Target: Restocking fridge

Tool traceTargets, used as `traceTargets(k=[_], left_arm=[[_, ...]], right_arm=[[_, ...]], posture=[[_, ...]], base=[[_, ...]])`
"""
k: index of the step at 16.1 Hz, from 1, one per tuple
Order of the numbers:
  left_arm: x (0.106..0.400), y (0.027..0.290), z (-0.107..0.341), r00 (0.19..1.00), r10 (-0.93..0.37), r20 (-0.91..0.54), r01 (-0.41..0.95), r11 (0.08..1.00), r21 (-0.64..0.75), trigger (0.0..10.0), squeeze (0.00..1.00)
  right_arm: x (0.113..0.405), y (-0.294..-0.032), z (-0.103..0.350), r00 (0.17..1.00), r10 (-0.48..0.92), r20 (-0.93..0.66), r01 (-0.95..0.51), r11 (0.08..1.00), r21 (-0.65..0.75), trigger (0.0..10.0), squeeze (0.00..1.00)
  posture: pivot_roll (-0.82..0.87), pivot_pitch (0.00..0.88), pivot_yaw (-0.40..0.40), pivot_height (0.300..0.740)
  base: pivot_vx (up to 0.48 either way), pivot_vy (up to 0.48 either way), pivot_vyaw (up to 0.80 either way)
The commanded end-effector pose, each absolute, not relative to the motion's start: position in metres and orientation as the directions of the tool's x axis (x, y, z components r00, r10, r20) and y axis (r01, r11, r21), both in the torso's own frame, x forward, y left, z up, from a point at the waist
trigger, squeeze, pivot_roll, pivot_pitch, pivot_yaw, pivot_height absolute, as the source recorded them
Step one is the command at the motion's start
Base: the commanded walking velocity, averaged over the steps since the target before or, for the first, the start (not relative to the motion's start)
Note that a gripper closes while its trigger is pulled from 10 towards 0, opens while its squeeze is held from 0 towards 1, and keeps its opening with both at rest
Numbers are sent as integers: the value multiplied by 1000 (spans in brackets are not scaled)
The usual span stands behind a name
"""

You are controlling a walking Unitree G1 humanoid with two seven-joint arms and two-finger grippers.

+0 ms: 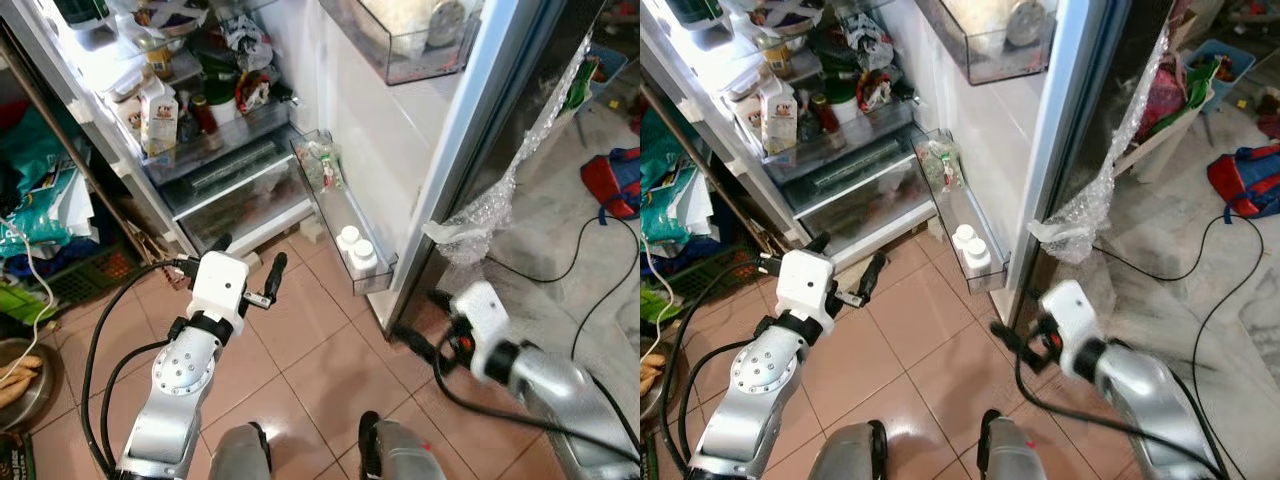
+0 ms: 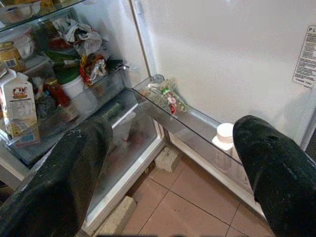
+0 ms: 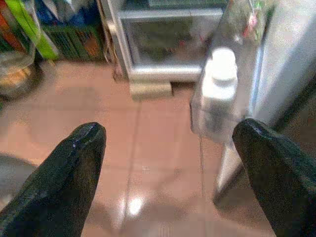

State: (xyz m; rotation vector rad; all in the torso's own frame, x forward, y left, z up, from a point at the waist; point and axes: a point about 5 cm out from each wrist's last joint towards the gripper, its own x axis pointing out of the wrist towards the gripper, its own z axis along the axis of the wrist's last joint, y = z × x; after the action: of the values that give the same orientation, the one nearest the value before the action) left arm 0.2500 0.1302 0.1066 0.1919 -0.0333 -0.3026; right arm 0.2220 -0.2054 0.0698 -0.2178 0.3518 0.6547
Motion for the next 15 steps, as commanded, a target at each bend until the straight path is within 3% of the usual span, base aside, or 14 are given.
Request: traceTargets(k=[1, 3, 5, 7, 9, 12, 15], left_arm=[[248, 133, 105, 955, -296, -4, 291, 937, 195, 10000, 0], [248, 132, 104, 954, -298, -8, 294, 936, 193, 10000, 0], [249, 129, 104, 953, -304, -6, 299, 935, 191, 10000, 0], [248, 130, 103, 953, -303, -10, 300, 935, 189, 10000, 0], [247, 130, 102, 953, -303, -13, 300, 935, 190, 10000, 0], [245, 140, 94, 966, -248, -67, 257, 940, 224, 10000, 0], [248, 154, 89, 983, -149, -106, 163, 978, 128, 10000, 0]], right_arm=[[220, -225, 64, 789, 441, -429, -545, 824, -155, 10000, 0], [230, -245, 65, 872, 254, -418, -379, 892, -248, 10000, 0], [250, -259, 79, 955, 52, -294, -138, 950, -279, 10000, 0], [276, -252, 101, 989, -68, -133, 45, 984, -171, 10000, 0], [287, -243, 110, 995, -57, -84, 46, 991, -123, 10000, 0], [307, -218, 123, 998, 63, -20, -63, 998, -14, 10000, 0], [315, -198, 133, 978, 209, 19, -210, 973, 96, 10000, 0]], posture=[[66, 142, 60, 740], [58, 145, 59, 740], [60, 145, 58, 740], [66, 144, 57, 740], [71, 144, 56, 740], [82, 140, 54, 740], [80, 138, 57, 740]], base=[[0, 0, 0], [0, 0, 0], [0, 0, 0], [0, 0, 0], [0, 0, 0], [0, 0, 0], [0, 0, 0]])
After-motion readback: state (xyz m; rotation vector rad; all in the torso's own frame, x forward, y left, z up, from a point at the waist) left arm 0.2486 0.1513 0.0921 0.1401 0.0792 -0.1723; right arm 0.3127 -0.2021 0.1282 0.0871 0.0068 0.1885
